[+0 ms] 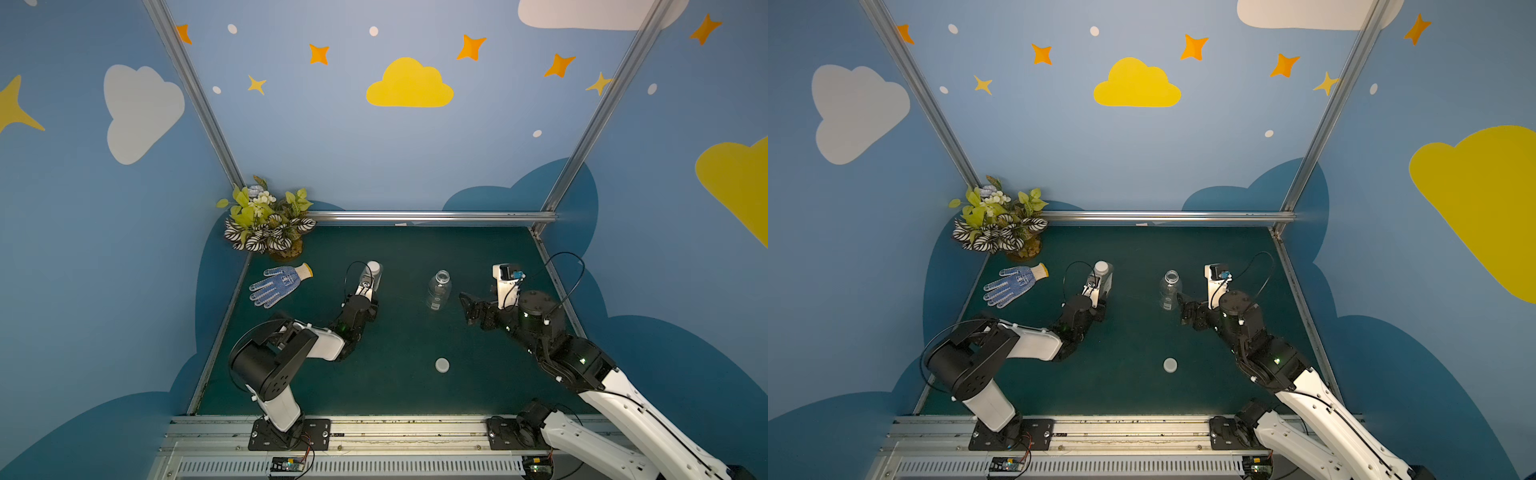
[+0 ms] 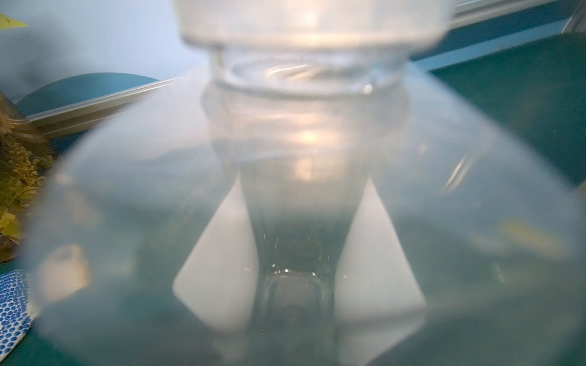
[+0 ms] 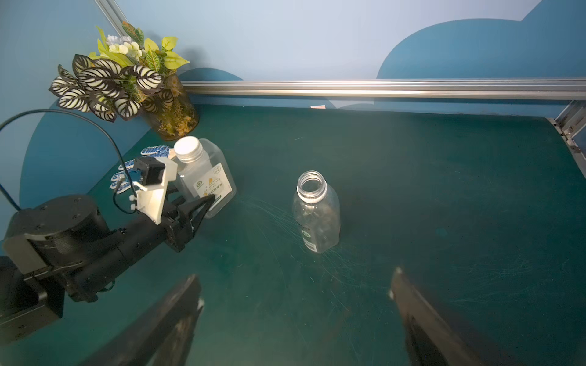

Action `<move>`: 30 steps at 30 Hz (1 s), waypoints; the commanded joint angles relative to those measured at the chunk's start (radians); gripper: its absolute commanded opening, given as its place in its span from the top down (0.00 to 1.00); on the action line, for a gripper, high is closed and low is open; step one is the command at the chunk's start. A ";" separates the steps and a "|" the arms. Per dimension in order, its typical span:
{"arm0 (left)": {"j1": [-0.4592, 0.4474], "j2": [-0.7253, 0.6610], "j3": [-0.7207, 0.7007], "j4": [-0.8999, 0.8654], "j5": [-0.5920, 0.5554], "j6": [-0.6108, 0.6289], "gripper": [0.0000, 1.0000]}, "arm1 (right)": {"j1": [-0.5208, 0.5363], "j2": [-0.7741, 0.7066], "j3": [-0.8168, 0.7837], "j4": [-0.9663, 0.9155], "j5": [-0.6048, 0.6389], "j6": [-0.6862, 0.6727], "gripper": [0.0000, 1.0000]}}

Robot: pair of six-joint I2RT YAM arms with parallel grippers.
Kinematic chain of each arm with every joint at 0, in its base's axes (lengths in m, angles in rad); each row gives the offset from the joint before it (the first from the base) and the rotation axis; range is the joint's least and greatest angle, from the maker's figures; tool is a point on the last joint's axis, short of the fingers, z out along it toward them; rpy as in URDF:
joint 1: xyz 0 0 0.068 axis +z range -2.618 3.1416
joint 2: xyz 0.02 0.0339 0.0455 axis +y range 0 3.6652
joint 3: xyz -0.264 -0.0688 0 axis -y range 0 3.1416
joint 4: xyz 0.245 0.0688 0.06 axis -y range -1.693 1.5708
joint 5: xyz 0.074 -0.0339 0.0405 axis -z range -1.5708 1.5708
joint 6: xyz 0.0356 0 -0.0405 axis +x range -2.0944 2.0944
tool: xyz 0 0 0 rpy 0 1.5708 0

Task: Screw on the bottle caps
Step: Screw the bottle cap onto the plastic bottle, then place the plastic bottle at the center of the board.

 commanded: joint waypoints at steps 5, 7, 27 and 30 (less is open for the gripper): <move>0.006 0.111 0.039 0.005 -0.039 -0.090 0.98 | -0.010 -0.026 -0.039 0.028 -0.009 -0.003 0.02; 0.006 0.129 0.029 0.029 -0.047 -0.093 0.98 | -0.011 -0.030 -0.043 0.025 -0.009 -0.001 0.02; -0.027 0.076 -0.076 0.002 -0.062 -0.185 0.51 | -0.014 -0.023 -0.064 0.018 -0.009 0.010 0.02; -0.046 0.037 -0.096 -0.009 -0.068 -0.194 0.43 | -0.014 -0.018 -0.063 0.017 -0.006 0.009 0.02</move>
